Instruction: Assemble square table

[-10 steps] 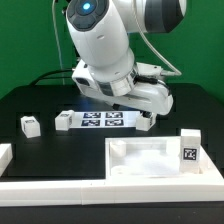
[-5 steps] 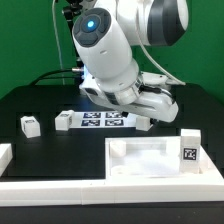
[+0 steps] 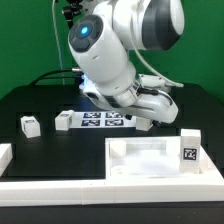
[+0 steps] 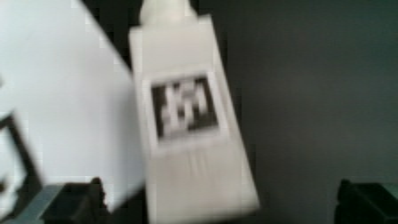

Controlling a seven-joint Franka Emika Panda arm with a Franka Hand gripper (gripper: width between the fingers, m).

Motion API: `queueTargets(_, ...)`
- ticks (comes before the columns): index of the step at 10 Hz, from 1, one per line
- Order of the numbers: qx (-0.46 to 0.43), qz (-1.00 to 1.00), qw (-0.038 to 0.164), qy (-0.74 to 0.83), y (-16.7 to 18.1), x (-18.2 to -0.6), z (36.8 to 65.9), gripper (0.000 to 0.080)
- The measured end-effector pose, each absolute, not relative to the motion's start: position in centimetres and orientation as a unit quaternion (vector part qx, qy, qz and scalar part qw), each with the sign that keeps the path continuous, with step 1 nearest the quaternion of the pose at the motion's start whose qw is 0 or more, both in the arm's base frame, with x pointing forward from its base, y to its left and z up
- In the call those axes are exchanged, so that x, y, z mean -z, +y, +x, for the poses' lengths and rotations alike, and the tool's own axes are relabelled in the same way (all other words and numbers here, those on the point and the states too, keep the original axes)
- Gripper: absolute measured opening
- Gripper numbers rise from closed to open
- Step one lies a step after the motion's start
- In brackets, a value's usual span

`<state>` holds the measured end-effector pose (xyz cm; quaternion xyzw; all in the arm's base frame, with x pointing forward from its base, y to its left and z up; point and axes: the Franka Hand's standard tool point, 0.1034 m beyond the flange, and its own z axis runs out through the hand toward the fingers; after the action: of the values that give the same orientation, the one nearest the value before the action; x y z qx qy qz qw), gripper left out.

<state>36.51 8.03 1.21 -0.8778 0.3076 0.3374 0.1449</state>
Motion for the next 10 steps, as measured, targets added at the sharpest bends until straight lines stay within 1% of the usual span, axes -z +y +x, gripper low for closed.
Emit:
queueTargets(1,-0.345,-0.874,0.151,0.306,8.25,-0.84,35.68,0.0649)
queueTargets(2,-0.352,-0.872,0.151,0.305,8.59,-0.61,35.04,0.0649)
queueTargets(5,-0.352,-0.872,0.149,0.306,8.31,-0.57,35.06,0.0649)
queueTargets(7,-0.352,-0.872,0.15,0.307,8.21,-0.57,35.07,0.0392)
queueTargets(8,-0.352,-0.871,0.15,0.307,8.17,-0.57,35.08,0.0392)
queueTargets(9,-0.352,-0.871,0.15,0.308,8.12,-0.57,35.09,0.0288)
queueTargets(10,-0.352,-0.871,0.15,0.308,8.07,-0.57,35.1,0.0288)
